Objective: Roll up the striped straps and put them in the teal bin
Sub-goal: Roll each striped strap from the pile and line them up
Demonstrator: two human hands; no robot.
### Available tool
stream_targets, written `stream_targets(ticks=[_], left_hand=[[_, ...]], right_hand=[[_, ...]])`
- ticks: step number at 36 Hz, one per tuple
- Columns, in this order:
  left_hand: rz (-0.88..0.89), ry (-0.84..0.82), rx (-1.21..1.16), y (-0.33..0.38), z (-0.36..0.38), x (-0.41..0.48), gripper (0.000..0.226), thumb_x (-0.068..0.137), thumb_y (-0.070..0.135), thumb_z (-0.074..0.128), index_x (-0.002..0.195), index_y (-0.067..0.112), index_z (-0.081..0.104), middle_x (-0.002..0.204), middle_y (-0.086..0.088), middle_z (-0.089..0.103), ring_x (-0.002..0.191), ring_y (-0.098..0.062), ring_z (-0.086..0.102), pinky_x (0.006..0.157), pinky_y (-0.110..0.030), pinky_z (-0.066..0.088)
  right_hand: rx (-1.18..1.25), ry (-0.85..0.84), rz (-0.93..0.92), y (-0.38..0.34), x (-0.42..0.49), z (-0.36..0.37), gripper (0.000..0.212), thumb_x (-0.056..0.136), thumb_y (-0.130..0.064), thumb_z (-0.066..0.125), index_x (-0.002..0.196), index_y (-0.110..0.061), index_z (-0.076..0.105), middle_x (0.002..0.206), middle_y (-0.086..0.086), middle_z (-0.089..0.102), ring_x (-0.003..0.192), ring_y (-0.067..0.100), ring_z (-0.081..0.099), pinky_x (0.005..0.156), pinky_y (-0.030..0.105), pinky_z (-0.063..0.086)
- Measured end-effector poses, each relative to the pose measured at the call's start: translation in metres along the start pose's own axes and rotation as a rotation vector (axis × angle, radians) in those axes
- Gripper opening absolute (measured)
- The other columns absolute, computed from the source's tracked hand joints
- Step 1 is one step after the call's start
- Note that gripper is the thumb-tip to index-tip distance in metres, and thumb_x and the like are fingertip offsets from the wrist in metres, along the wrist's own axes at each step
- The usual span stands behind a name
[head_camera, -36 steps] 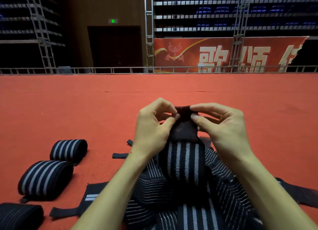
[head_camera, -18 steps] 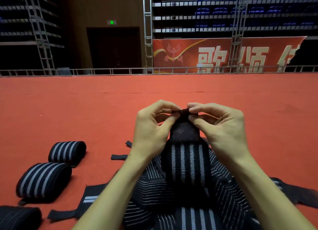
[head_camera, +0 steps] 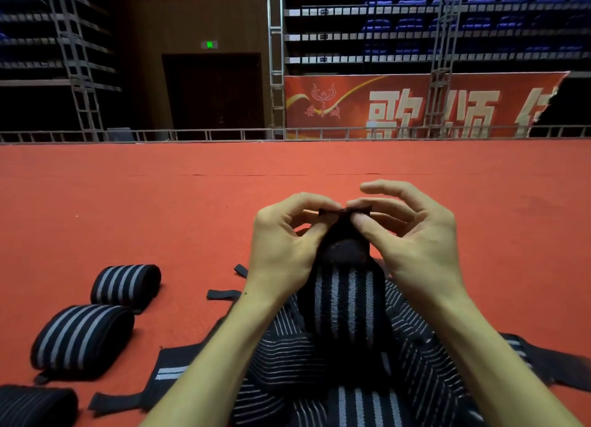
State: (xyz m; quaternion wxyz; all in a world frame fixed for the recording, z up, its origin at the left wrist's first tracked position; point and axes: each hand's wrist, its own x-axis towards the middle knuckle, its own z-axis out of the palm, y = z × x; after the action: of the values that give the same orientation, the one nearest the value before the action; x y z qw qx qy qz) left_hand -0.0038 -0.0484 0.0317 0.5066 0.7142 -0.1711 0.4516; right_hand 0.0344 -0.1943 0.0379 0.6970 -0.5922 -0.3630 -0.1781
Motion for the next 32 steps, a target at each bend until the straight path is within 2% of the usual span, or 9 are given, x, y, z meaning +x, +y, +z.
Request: stream_targets(ticks=[3, 6, 9, 13, 17, 21, 26, 29, 32], left_hand=[[0.007, 0.043, -0.009, -0.002, 0.000, 0.000, 0.026, 0.083, -0.003, 0.071, 0.084, 0.022, 0.073, 0.085, 0.005, 0.076, 0.081, -0.009, 0.072, 0.075, -0.020, 0.056], [0.040, 0.059, -0.003, -0.002, 0.000, -0.001, 0.026, 0.082, -0.002, 0.071, 0.085, 0.024, 0.072, 0.088, 0.001, 0.075, 0.084, -0.012, 0.073, 0.078, -0.024, 0.057], [0.063, 0.048, 0.016, -0.001, 0.001, -0.002, 0.030, 0.081, -0.004, 0.070, 0.085, 0.026, 0.072, 0.088, 0.003, 0.075, 0.085, -0.012, 0.072, 0.079, -0.025, 0.058], [0.030, 0.042, 0.013, 0.000, 0.003, -0.002, 0.025, 0.080, 0.003, 0.067, 0.082, 0.027, 0.071, 0.085, 0.009, 0.074, 0.082, -0.007, 0.071, 0.076, -0.019, 0.055], [0.022, 0.007, -0.039, 0.006, 0.001, -0.003, 0.022, 0.081, 0.002, 0.059, 0.085, 0.020, 0.071, 0.086, 0.006, 0.074, 0.085, -0.004, 0.070, 0.077, -0.016, 0.052], [-0.079, -0.029, -0.156, 0.010, 0.003, -0.002, 0.002, 0.083, 0.017, 0.070, 0.081, 0.017, 0.072, 0.082, 0.006, 0.074, 0.081, -0.007, 0.070, 0.077, -0.022, 0.053], [-0.182, -0.029, -0.155, 0.011, 0.003, 0.000, 0.014, 0.087, 0.004, 0.072, 0.079, 0.012, 0.064, 0.073, 0.008, 0.069, 0.069, -0.004, 0.065, 0.065, -0.021, 0.053], [-0.258, -0.042, -0.150, 0.011, 0.001, 0.001, 0.015, 0.085, 0.017, 0.076, 0.084, 0.017, 0.061, 0.079, 0.001, 0.070, 0.072, -0.011, 0.065, 0.067, -0.033, 0.054], [-0.361, -0.123, -0.166, 0.012, -0.001, 0.001, 0.006, 0.090, 0.015, 0.071, 0.084, 0.014, 0.069, 0.077, -0.001, 0.070, 0.070, -0.010, 0.063, 0.066, -0.029, 0.051]], right_hand=[[0.046, -0.009, 0.091, -0.003, -0.001, 0.003, 0.011, 0.078, -0.019, 0.076, 0.088, -0.022, 0.073, 0.087, 0.003, 0.077, 0.080, 0.015, 0.074, 0.070, 0.028, 0.059], [0.135, -0.027, 0.188, -0.003, -0.001, 0.005, 0.013, 0.073, -0.031, 0.073, 0.081, -0.021, 0.077, 0.083, 0.009, 0.076, 0.075, 0.020, 0.072, 0.063, 0.029, 0.057], [0.172, -0.041, 0.198, -0.003, -0.001, 0.004, 0.003, 0.075, -0.018, 0.074, 0.075, -0.019, 0.077, 0.079, 0.011, 0.075, 0.071, 0.019, 0.070, 0.065, 0.029, 0.057], [0.107, -0.022, 0.138, -0.001, 0.000, 0.001, 0.020, 0.079, 0.005, 0.074, 0.081, -0.015, 0.077, 0.083, 0.009, 0.077, 0.078, 0.021, 0.073, 0.076, 0.034, 0.059], [0.098, -0.007, 0.111, -0.002, 0.000, 0.002, 0.023, 0.078, 0.008, 0.074, 0.078, -0.015, 0.076, 0.078, 0.004, 0.077, 0.072, 0.014, 0.071, 0.070, 0.025, 0.058], [0.096, 0.003, 0.083, -0.002, 0.000, 0.001, 0.025, 0.077, 0.012, 0.073, 0.076, -0.014, 0.075, 0.077, 0.003, 0.077, 0.072, 0.012, 0.072, 0.070, 0.024, 0.057], [0.069, -0.012, 0.045, -0.001, -0.002, 0.003, 0.025, 0.076, 0.011, 0.075, 0.077, -0.014, 0.076, 0.079, 0.005, 0.077, 0.074, 0.015, 0.073, 0.074, 0.027, 0.059], [0.094, 0.007, 0.031, 0.000, -0.001, 0.003, 0.026, 0.075, 0.011, 0.075, 0.077, -0.014, 0.076, 0.081, 0.004, 0.077, 0.078, 0.018, 0.074, 0.076, 0.026, 0.059], [0.085, 0.023, 0.023, 0.001, 0.000, 0.002, 0.025, 0.075, 0.013, 0.075, 0.077, -0.013, 0.075, 0.081, 0.001, 0.077, 0.078, 0.013, 0.074, 0.074, 0.021, 0.056]])
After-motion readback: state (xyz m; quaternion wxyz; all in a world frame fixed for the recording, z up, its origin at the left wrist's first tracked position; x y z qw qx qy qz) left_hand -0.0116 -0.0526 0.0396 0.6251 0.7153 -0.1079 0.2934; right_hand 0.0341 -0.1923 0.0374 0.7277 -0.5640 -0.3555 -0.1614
